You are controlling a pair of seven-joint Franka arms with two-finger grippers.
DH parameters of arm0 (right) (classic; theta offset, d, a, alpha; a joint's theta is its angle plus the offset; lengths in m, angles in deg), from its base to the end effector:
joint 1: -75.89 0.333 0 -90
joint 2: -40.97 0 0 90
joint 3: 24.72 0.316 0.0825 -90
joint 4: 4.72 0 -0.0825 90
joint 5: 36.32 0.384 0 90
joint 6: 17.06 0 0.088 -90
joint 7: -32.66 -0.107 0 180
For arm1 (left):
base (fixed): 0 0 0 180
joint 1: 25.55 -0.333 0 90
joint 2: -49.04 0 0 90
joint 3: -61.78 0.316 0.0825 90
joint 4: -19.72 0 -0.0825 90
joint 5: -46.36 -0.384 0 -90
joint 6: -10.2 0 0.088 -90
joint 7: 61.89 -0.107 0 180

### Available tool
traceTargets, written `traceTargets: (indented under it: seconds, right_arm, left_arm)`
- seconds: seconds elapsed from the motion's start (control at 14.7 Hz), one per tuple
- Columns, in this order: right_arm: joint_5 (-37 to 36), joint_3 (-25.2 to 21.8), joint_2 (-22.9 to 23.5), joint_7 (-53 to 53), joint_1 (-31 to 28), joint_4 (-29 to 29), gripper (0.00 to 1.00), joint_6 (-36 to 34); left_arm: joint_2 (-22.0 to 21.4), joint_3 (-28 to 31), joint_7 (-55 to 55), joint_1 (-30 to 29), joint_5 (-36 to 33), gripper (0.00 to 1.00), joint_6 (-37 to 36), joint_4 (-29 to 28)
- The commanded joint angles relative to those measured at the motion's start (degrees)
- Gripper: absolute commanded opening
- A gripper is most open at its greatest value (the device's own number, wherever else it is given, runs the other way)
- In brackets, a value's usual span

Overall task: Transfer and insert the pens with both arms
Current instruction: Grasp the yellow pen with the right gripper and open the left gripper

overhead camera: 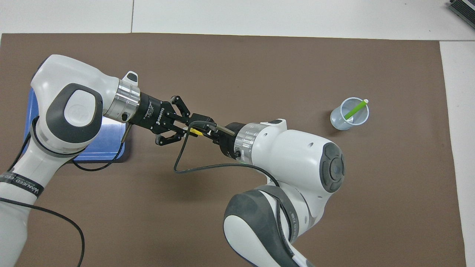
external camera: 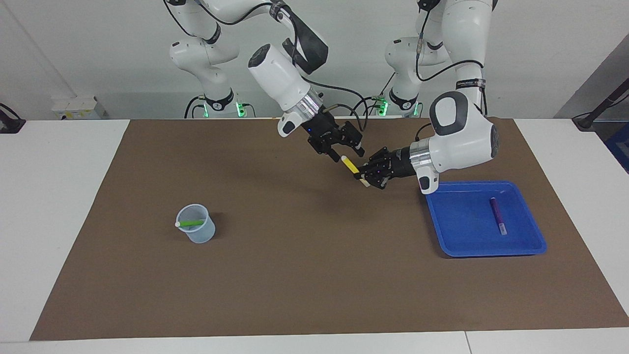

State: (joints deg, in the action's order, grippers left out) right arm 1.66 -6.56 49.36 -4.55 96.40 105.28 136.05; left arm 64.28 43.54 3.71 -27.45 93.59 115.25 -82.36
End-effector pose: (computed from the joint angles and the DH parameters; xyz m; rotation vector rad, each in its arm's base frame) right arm 0.5120 0.3747 0.4837 -2.3080 0.5873 -0.1765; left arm 0.5786 -0.2167 0.4254 2.0535 1.3706 -0.9333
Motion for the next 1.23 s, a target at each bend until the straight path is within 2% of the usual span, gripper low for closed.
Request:
traceTargets:
  seconds: [0.0, 0.2, 0.27, 0.48, 0.68, 0.95, 1.09, 1.16]
  right_arm:
    - [0.87, 0.57, -0.03, 1.88, -0.91, 0.13, 0.89, 0.18]
    - [0.87, 0.48, -0.03, 2.05, -0.91, 0.13, 0.64, 0.26]
    - [0.87, 0.48, -0.03, 2.05, -0.91, 0.13, 0.62, 0.27]
    - [0.87, 0.48, -0.03, 2.14, -0.91, 0.13, 0.44, 0.18]
    - [0.87, 0.48, -0.03, 2.14, -1.00, 0.13, 0.33, 0.18]
    - [0.87, 0.57, -0.03, 2.84, -1.44, 0.13, 0.32, 0.18]
    - [0.87, 0.57, -0.03, 2.84, -1.52, 0.21, 0.22, 0.18]
    - [0.87, 0.48, -0.03, 2.84, -1.52, 0.22, 0.11, 0.18]
  left_arm:
    - [-2.05, 0.75, 0.58, 0.40, 1.37, 0.00, 0.24, -2.07]
    - [-2.05, 0.75, 0.58, 0.40, 1.37, 0.00, 0.50, -1.98]
    - [-2.05, 0.75, 0.58, 0.40, 1.37, 0.00, 0.42, -2.07]
    - [-2.05, 0.75, 0.58, 0.49, 1.37, 0.00, 0.59, -2.07]
    - [-2.05, 0.75, 0.58, 0.84, 1.37, 0.00, 0.77, -1.98]
    - [-2.05, 0.75, 0.58, 0.84, 1.37, 0.00, 0.68, -1.98]
    - [-2.05, 0.75, 0.58, 0.84, 1.29, 0.00, 0.68, -1.98]
    - [-1.96, 0.75, 0.58, 0.84, 1.37, 0.00, 0.77, -1.98]
